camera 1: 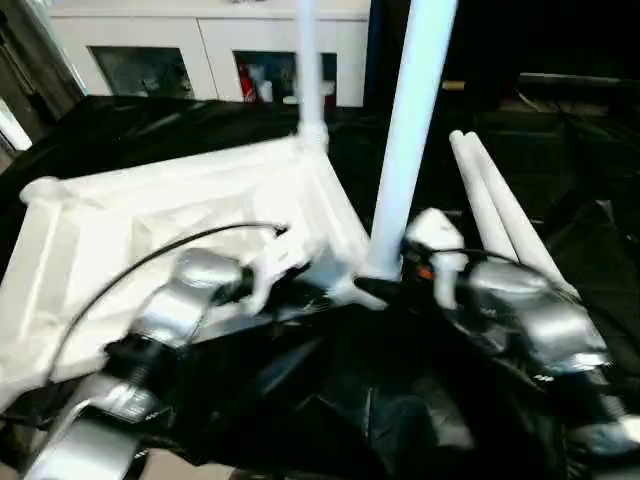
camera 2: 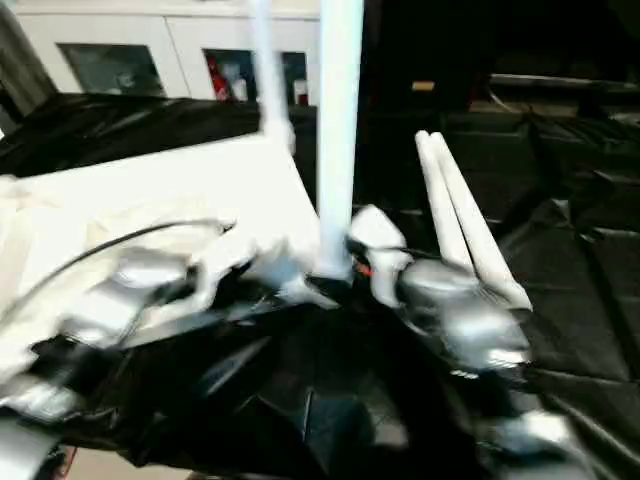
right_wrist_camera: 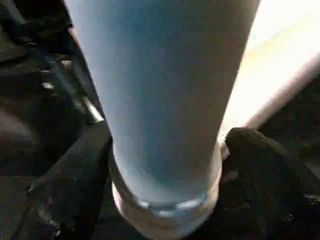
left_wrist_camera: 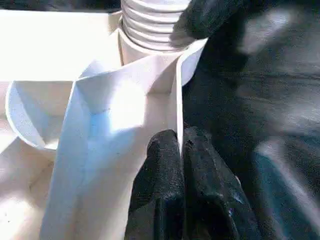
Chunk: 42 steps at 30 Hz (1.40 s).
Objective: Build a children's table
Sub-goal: Rotate leg to tighten
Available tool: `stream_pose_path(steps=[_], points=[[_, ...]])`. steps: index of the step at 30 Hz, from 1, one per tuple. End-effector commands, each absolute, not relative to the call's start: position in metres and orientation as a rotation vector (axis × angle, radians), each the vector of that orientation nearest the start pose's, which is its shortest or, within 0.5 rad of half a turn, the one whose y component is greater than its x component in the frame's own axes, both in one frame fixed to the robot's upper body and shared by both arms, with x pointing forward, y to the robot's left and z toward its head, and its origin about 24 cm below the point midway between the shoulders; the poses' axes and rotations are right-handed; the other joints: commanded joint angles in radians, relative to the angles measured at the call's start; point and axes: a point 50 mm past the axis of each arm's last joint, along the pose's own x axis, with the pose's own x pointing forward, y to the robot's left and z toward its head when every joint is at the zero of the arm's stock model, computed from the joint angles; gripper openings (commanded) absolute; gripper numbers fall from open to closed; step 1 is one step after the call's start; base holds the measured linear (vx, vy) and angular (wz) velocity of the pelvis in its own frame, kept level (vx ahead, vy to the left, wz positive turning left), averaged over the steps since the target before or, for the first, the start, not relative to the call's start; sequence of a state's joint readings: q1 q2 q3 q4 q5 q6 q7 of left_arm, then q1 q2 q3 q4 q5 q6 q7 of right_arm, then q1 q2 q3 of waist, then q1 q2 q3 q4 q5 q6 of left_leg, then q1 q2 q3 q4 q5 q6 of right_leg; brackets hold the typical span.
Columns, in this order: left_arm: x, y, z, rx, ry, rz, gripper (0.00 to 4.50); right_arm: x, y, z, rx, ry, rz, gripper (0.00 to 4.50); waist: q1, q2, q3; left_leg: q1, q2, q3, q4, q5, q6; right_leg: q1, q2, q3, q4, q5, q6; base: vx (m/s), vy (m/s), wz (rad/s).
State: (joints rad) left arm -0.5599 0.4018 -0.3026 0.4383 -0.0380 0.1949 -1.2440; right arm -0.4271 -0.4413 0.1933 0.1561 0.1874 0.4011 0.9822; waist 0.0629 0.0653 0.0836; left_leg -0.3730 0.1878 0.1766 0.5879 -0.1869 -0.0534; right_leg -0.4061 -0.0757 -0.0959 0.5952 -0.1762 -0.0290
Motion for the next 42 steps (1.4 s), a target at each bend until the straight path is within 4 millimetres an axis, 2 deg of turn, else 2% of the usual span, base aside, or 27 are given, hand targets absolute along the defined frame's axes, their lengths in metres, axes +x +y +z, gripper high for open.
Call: stream_pose_path(steps=[1, 6, 7, 8, 9, 10, 11, 13, 19, 22, 23, 24, 25, 26, 28, 30, 32, 33, 35, 36, 37, 39, 41, 42], points=[[0.305, 0.124, 0.076, 0.394, 0.372, -1.493, 0.00, 0.293, -0.144, 0.087, -0.244, 0.344, 1.169, 3.88, 0.000, -0.003, -0.066, 0.014, 0.047, -0.012, -0.066, -0.191, 0.079, 0.057, -0.074, 0.060, -0.072, -0.206, -0.227, 0.000, 0.000, 0.00], [0.307, 0.127, 0.078, 0.414, 0.377, -1.489, 0.00, 0.293, -0.144, 0.084, -0.284, 0.362, 1.178, 3.88, -0.003, -0.004, -0.066, 0.010, 0.047, -0.015, -0.066, -0.173, 0.068, 0.058, -0.075, 0.061, -0.070, -0.199, -0.222, 0.000, 0.000, 0.00], [0.308, 0.128, 0.079, 0.420, 0.375, -1.488, 0.00, 0.292, -0.142, 0.084, -0.282, 0.366, 1.184, 3.72, -0.004, -0.005, -0.067, 0.009, 0.045, -0.014, -0.064, -0.158, 0.072, 0.060, -0.074, 0.061, -0.068, -0.180, -0.225, 0.000, 0.000, 0.00], [0.309, 0.128, 0.080, 0.421, 0.374, -1.489, 0.00, 0.292, -0.142, 0.083, -0.281, 0.368, 1.188, 3.61, -0.004, -0.006, -0.064, 0.008, 0.045, -0.014, -0.065, -0.158, 0.074, 0.058, -0.074, 0.061, -0.068, -0.178, -0.225, 0.000, 0.000, 0.00], [0.309, 0.128, 0.080, 0.422, 0.373, -1.491, 0.00, 0.291, -0.140, 0.082, -0.281, 0.371, 1.191, 3.61, -0.004, -0.005, -0.066, 0.009, 0.045, -0.014, -0.064, -0.149, 0.078, 0.059, -0.074, 0.061, -0.066, -0.167, -0.227, 0.000, 0.000, 0.00], [0.309, 0.128, 0.080, 0.422, 0.373, -1.491, 0.00, 0.291, -0.140, 0.082, -0.281, 0.372, 1.191, 3.42, -0.004, -0.004, -0.064, 0.008, 0.045, -0.014, -0.064, -0.147, 0.080, 0.058, -0.074, 0.061, -0.066, -0.164, -0.228, 0.000, 0.000, 0.00], [0.309, 0.128, 0.080, 0.423, 0.373, -1.494, 0.00, 0.290, -0.138, 0.082, -0.275, 0.373, 1.196, 3.42, -0.005, -0.004, -0.063, 0.008, 0.045, -0.014, -0.064, -0.151, 0.082, 0.057, -0.073, 0.060, -0.068, -0.166, -0.229, 0.000, 0.000, 0.00], [0.309, 0.128, 0.081, 0.423, 0.371, -1.496, 0.00, 0.290, -0.137, 0.081, -0.269, 0.374, 1.199, 3.14, -0.005, -0.005, -0.060, 0.009, 0.046, -0.014, -0.066, -0.163, 0.079, 0.058, -0.073, 0.060, -0.069, -0.183, -0.225, 0.000, 0.000, 0.00], [0.307, 0.127, 0.079, 0.418, 0.374, -1.491, 0.00, 0.285, -0.132, 0.077, -0.242, 0.378, 1.206, 2.80, -0.006, -0.003, -0.055, 0.011, 0.047, -0.016, -0.070, -0.184, 0.068, 0.056, -0.073, 0.061, -0.073, -0.211, -0.215, 0.000, 0.000, 0.00], [0.310, 0.126, 0.079, 0.401, 0.382, -1.447, 0.00, 0.286, -0.128, 0.072, -0.179, 0.374, 1.152, 2.77, -0.008, -0.002, -0.053, 0.010, 0.047, -0.016, -0.071, -0.191, 0.064, 0.054, -0.074, 0.061, -0.074, -0.218, -0.215, 0.000, 0.000, 0.00], [0.315, 0.122, 0.080, 0.372, 0.371, -1.394, 0.00, 0.290, -0.125, 0.066, -0.134, 0.368, 1.077, 2.77, -0.010, 0.001, -0.053, 0.011, 0.048, -0.017, -0.072, -0.196, 0.053, 0.053, -0.076, 0.062, -0.075, -0.224, -0.218, 0.000, 0.000, 0.00], [0.315, 0.122, 0.080, 0.372, 0.371, -1.394, 0.00, 0.290, -0.125, 0.066, -0.134, 0.368, 1.077, 2.77, -0.012, 0.001, -0.051, 0.009, 0.046, -0.017, -0.073, -0.204, 0.049, 0.053, -0.076, 0.061, -0.076, -0.234, -0.217, 0.000, 0.000, 0.00], [0.322, 0.115, 0.082, 0.345, 0.364, -1.327, 0.00, 0.296, -0.119, 0.058, -0.100, 0.366, 0.969, 2.76, -0.015, 0.003, -0.052, 0.011, 0.044, -0.017, -0.073, -0.219, 0.041, 0.053, -0.075, 0.060, -0.079, -0.254, -0.212, 0.000, 0.000, 0.00], [0.323, 0.114, 0.083, 0.342, 0.364, -1.319, 0.00, 0.297, -0.119, 0.057, -0.097, 0.366, 0.955, 2.76, -0.018, 0.002, -0.050, 0.011, 0.043, -0.016, -0.074, -0.224, 0.036, 0.051, -0.075, 0.060, -0.081, -0.262, -0.210, 0.000, 0.000, 0.00], [0.332, 0.101, 0.084, 0.316, 0.367, -1.219, 0.00, 0.309, -0.109, 0.044, -0.023, 0.399, 0.736, 2.76, -0.027, 0.001, -0.049, 0.010, 0.040, -0.020, -0.076, -0.233, 0.015, 0.053, -0.077, 0.058, -0.083, -0.295, -0.202, 0.000, 0.000, 0.00], [0.337, 0.090, 0.085, 0.293, 0.365, -1.171, 0.00, 0.314, -0.100, 0.037, 0.011, 0.417, 0.633, 2.76, -0.040, 0.004, -0.048, 0.007, 0.037, -0.022, -0.077, -0.242, 0.001, 0.055, -0.076, 0.056, -0.084, -0.311, -0.194, 0.000, 0.000, 0.00], [0.340, 0.083, 0.086, 0.270, 0.362, -1.141, 0.00, 0.318, -0.092, 0.034, 0.026, 0.420, 0.578, 2.76, -0.045, 0.006, -0.052, 0.009, 0.036, -0.022, -0.075, -0.233, 0.004, 0.055, -0.076, 0.058, -0.083, -0.277, -0.195, 0.000, 0.000, 0.00], [0.343, 0.071, 0.086, 0.273, 0.352, -1.108, 0.00, 0.322, -0.074, 0.033, 0.047, 0.413, 0.541, 2.76, -0.049, 0.007, -0.052, 0.007, 0.034, -0.019, -0.073, -0.217, 0.013, 0.054, -0.075, 0.059, -0.083, -0.244, -0.204, 0.000, 0.000, 0.00], [0.344, 0.066, 0.087, 0.278, 0.343, -1.102, 0.00, 0.323, -0.064, 0.035, 0.046, 0.397, 0.558, 2.76, -0.054, 0.005, -0.053, 0.006, 0.031, -0.020, -0.073, -0.209, 0.022, 0.059, -0.074, 0.056, -0.083, -0.228, -0.210, 0.000, 0.000, 0.00], [0.344, 0.064, 0.087, 0.285, 0.339, -1.107, 0.00, 0.323, -0.059, 0.037, 0.044, 0.386, 0.585, 3.11, -0.053, 0.009, -0.052, 0.006, 0.032, -0.019, -0.071, -0.203, 0.032, 0.060, -0.075, 0.057, -0.082, -0.220, -0.212, 0.000, 0.000, 0.00], [0.344, 0.063, 0.086, 0.295, 0.337, -1.109, 0.00, 0.323, -0.057, 0.037, 0.047, 0.384, 0.592, 3.32, -0.053, 0.008, -0.053, 0.005, 0.034, -0.019, -0.072, -0.195, 0.042, 0.061, -0.074, 0.057, -0.080, -0.199, -0.215, 0.000, 0.000, 0.00], [0.343, 0.062, 0.085, 0.314, 0.334, -1.118, 0.00, 0.322, -0.053, 0.039, 0.057, 0.380, 0.617, 3.45, -0.054, 0.009, -0.050, 0.005, 0.036, -0.019, -0.074, -0.203, 0.051, 0.060, -0.072, 0.056, -0.080, -0.196, -0.220, 0.000, 0.000, 0.00], [0.342, 0.062, 0.084, 0.308, 0.341, -1.120, 0.00, 0.322, -0.051, 0.040, 0.064, 0.376, 0.628, 3.82, -0.056, 0.009, -0.047, 0.007, 0.037, -0.019, -0.076, -0.233, 0.047, 0.059, -0.073, 0.056, -0.084, -0.236, -0.216, 0.000, 0.000, 0.00], [0.342, 0.063, 0.084, 0.304, 0.339, -1.118, 0.00, 0.323, -0.053, 0.040, 0.077, 0.376, 0.625, 3.82, -0.057, 0.010, -0.047, 0.009, 0.037, -0.020, -0.077, -0.242, 0.045, 0.058, -0.074, 0.056, -0.085, -0.250, -0.213, 0.000, 0.000, 0.00]])
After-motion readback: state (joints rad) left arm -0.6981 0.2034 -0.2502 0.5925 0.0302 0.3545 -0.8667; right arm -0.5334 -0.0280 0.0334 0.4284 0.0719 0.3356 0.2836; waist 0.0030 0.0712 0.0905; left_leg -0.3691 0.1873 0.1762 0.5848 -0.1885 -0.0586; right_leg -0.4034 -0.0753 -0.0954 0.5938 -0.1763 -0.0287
